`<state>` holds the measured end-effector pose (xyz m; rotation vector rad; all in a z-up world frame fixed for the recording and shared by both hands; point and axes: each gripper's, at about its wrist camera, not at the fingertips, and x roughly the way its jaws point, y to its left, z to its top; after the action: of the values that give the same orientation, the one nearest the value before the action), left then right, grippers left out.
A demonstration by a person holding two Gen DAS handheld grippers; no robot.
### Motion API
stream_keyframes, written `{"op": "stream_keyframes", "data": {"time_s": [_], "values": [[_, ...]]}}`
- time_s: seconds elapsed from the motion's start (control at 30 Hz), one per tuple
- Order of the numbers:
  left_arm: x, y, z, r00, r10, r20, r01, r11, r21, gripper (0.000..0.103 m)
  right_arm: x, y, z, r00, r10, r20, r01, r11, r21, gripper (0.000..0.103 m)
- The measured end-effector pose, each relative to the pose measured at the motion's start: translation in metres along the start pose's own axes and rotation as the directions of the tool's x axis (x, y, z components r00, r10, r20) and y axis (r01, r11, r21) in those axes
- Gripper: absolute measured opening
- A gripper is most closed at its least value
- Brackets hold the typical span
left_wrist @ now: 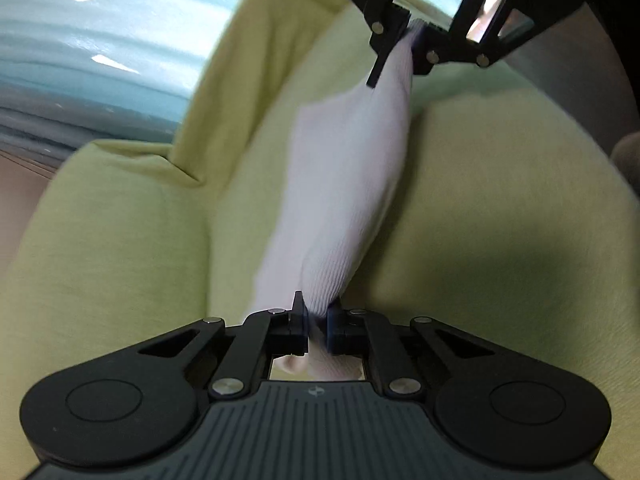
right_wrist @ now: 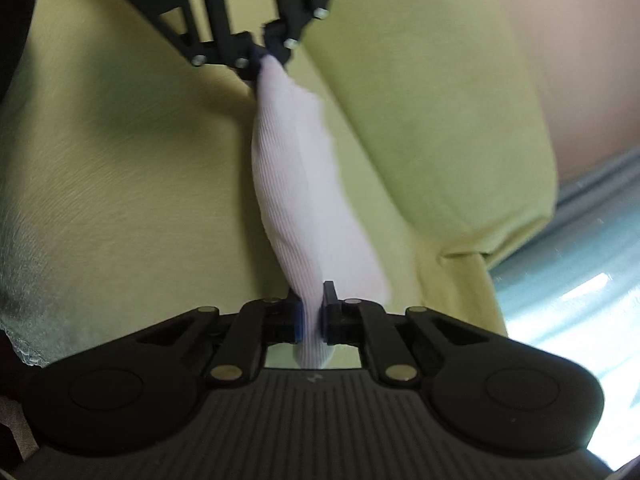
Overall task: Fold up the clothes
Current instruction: 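Grasp the folded tank top ends with both grippers and lift it, then carry the lifted tank top with both grippers to the clothes stack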
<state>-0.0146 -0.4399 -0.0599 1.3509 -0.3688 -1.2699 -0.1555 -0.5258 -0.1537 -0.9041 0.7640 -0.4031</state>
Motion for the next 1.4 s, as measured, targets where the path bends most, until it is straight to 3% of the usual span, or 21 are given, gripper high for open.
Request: {"op": "stream_keyframes", "data": {"time_s": [0.23, 0.37, 0.57, 0.77, 0.97, 1.2, 1.4], "values": [[-0.027, 0.024, 0.039, 0.995, 0.012, 0.1, -0.014, 1.0, 0.023, 0.007, -0.062, -0.053, -0.015, 0.994, -0.097, -0.058, 0.101, 0.991, 0.083, 0.005], [-0.048, 0.022, 0.085, 0.977, 0.004, 0.215, -0.016, 0.998, 0.057, 0.007, -0.105, -0.072, -0.038, 0.978, -0.157, -0.138, 0.172, 0.98, 0.104, 0.005], [-0.068, 0.015, 0.16, 0.925, -0.024, 0.379, -0.021, 0.993, 0.115, 0.007, -0.173, -0.094, -0.074, 0.93, -0.255, -0.265, 0.292, 0.95, 0.111, 0.005], [-0.091, 0.003, 0.235, 0.855, -0.073, 0.514, -0.013, 0.987, 0.161, 0.007, -0.243, -0.105, -0.105, 0.857, -0.336, -0.39, 0.407, 0.907, 0.112, 0.005], [-0.11, -0.019, 0.294, 0.754, -0.161, 0.637, 0.014, 0.973, 0.229, 0.007, -0.301, -0.103, -0.131, 0.763, -0.371, -0.529, 0.503, 0.856, 0.125, 0.005], [-0.14, -0.049, 0.354, 0.599, -0.275, 0.752, 0.025, 0.945, 0.326, 0.007, -0.374, -0.082, -0.146, 0.626, -0.372, -0.685, 0.6, 0.791, 0.12, 0.005], [-0.17, -0.079, 0.416, 0.468, -0.367, 0.804, 0.016, 0.913, 0.408, 0.007, -0.453, -0.061, -0.171, 0.504, -0.339, -0.794, 0.675, 0.728, 0.118, 0.005]]}}
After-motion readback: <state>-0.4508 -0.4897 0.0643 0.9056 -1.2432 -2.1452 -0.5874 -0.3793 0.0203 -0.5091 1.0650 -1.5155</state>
